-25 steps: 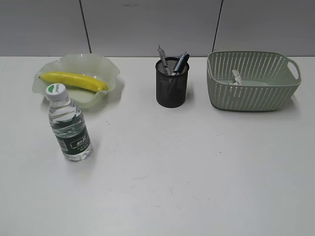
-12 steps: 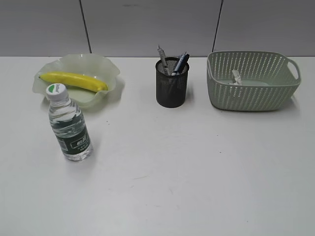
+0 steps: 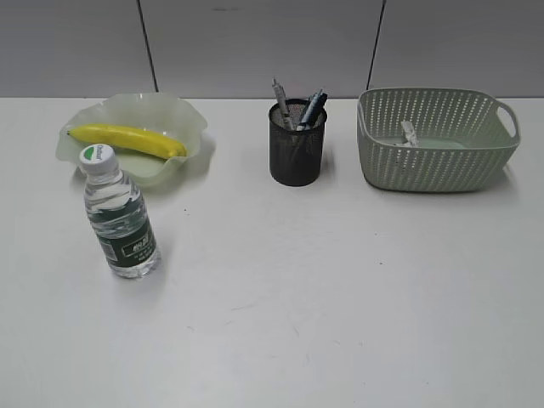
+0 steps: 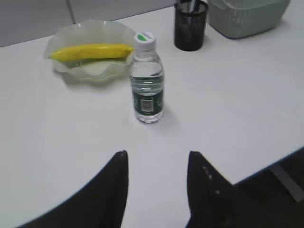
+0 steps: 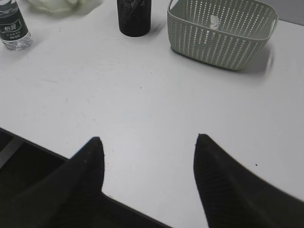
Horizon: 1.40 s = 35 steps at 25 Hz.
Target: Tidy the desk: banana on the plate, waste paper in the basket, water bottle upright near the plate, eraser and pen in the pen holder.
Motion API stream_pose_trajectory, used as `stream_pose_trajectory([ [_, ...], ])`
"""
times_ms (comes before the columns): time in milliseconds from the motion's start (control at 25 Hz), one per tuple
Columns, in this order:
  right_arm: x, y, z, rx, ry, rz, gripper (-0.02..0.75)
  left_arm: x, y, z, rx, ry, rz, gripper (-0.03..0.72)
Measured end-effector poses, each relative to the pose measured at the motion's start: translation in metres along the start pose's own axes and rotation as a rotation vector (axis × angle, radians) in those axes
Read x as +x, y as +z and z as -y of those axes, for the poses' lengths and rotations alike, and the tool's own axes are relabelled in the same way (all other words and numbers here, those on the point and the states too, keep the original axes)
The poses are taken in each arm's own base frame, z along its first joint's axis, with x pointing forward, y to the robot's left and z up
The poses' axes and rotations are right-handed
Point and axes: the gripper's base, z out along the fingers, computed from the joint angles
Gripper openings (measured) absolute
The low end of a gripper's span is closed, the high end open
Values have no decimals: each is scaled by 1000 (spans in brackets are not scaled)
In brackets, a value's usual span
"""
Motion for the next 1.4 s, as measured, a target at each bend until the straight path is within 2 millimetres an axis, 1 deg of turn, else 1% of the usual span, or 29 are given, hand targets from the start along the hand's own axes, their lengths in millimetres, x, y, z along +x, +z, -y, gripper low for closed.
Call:
stream_pose_trajectory([
  [160,0,0,0,3,2,0,475,1,-1,2,-203,-94,7,294],
  [240,0,0,0,31,16,0,475,1,-2,3,-296,-137,18,286],
  [400,0,0,-1,170,81,-2,475,1,-3,5,-399,-184,23,267],
  [520,0,0,-2,272,128,-4,475,1,-3,5,-413,-191,23,260],
  [640,0,1,-2,320,152,-5,475,1,-3,5,-414,-191,24,257],
  [1400,0,0,-3,337,160,-4,475,1,-3,5,-414,-191,24,256],
])
